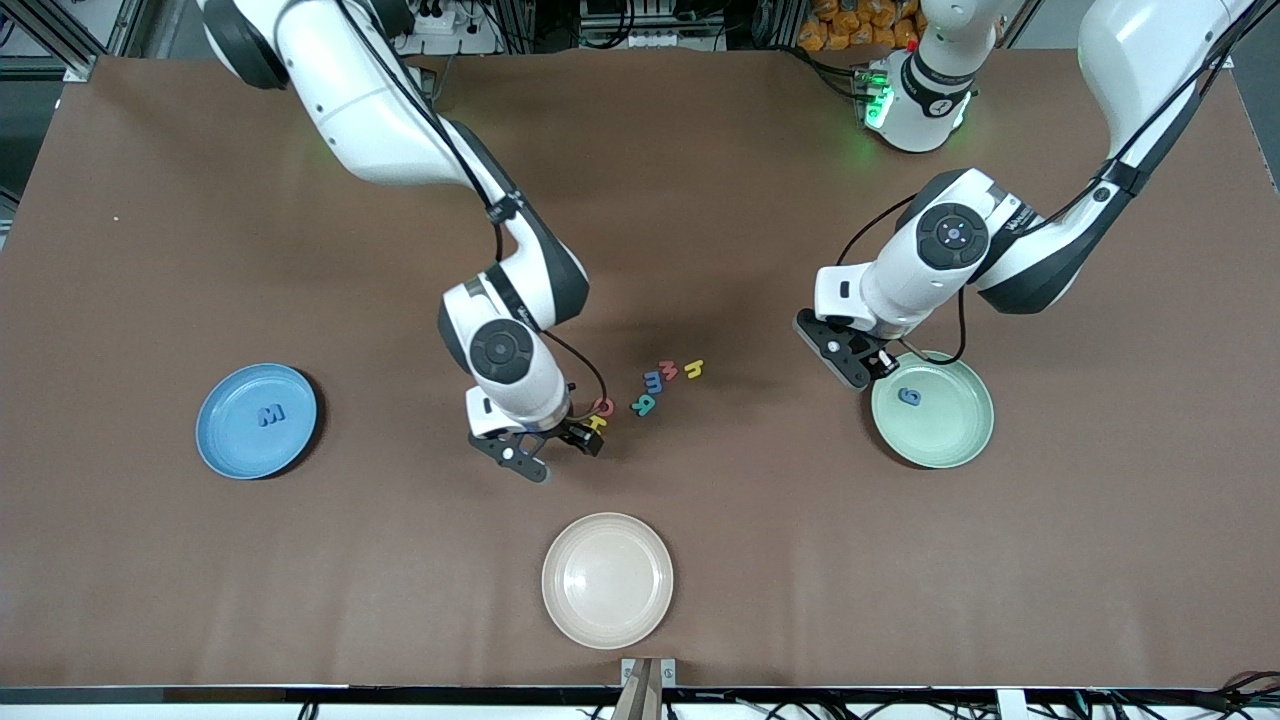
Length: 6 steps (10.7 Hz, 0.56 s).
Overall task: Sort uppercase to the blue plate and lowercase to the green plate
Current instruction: 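Grasp the yellow H with the right gripper while the left gripper withdraws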
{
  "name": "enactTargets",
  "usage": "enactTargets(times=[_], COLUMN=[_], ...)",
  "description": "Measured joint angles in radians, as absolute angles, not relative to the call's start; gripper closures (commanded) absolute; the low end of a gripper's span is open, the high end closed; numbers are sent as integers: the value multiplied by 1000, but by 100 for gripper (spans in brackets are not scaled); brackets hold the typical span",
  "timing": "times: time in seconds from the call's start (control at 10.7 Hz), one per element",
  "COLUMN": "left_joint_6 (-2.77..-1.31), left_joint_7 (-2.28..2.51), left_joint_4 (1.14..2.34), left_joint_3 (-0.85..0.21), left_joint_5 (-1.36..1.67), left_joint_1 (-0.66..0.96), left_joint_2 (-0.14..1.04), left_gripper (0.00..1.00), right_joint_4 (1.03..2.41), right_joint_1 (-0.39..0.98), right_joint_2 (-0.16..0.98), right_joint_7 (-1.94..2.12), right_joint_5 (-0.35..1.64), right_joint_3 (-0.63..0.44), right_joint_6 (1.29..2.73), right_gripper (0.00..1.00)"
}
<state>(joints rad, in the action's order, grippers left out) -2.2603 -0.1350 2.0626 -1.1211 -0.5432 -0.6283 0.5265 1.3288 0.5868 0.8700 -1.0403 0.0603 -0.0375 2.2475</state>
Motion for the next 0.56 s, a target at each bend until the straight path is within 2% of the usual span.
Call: enactTargets(times=[0.56], left_joint_6=[-2261], left_joint_7=[-137], left_joint_4=[2063], left_joint_3=[-1119], left_joint_5=[-543], left_joint_1=[-628], left_joint_2=[527], left_gripper=[41], right_joint_4=[1303], right_joint_1=[626], right_joint_2=[926], right_joint_7=[-1041], right_joint_5=[60], right_joint_3=[-38], right_joint_6=[2248], right_gripper=[0])
